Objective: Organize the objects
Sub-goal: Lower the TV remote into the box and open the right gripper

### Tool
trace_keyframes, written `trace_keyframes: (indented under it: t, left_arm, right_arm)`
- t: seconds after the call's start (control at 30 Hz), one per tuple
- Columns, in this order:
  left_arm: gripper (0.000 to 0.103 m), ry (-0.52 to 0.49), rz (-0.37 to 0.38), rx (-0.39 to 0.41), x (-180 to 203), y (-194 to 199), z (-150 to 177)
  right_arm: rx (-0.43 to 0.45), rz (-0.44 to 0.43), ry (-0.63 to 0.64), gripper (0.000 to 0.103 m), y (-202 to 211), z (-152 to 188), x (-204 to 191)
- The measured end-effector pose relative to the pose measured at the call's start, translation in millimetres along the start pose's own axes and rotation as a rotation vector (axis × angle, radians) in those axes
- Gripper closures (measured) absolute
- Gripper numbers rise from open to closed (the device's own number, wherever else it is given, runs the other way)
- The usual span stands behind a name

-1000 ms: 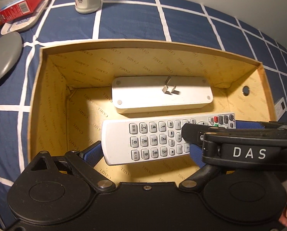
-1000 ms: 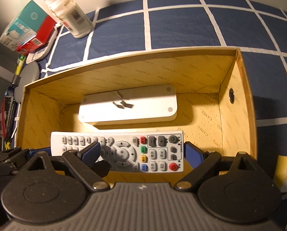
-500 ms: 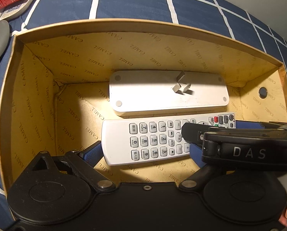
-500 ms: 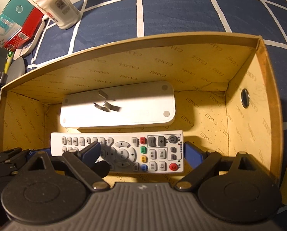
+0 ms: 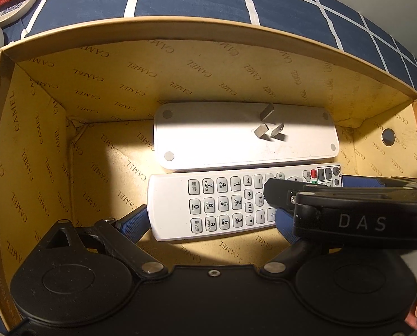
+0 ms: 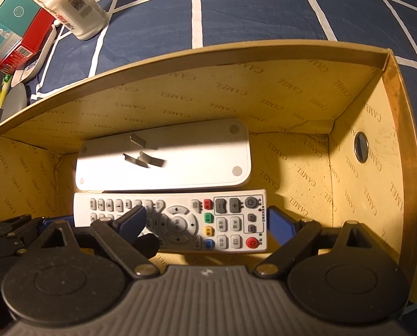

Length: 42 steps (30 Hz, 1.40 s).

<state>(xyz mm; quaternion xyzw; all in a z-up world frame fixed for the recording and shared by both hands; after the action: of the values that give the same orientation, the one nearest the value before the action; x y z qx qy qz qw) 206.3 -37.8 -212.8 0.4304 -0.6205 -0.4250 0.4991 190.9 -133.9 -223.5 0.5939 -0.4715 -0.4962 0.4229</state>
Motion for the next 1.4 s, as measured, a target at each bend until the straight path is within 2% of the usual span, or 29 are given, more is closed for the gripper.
trace_keyframes:
  t: [0.77,1.4]
  left_arm:
    - [0.007,0.008,-0.002,0.002,2,4,-1]
    - [0.007,0.005,-0.009,0.11,28,66,24]
  right_arm:
    - [0.0,0.004,-0.011,0.01,4,0,3]
    - [0.127,-0.034,0.025,0.01,76,20,-6]
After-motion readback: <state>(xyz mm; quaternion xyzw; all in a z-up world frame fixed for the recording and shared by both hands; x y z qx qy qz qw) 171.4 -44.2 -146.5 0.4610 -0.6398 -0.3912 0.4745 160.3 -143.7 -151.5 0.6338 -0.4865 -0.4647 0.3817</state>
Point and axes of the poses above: each gripper's, at about its wrist camera, not at the fingertips, and y roughly against the way its jaws point, x to its right, z to its underside, the point moved 8 cm from there along -y, roughly the way its jaws point, and after that the axes turned 4 degrees about z, right-handed, at the moved point
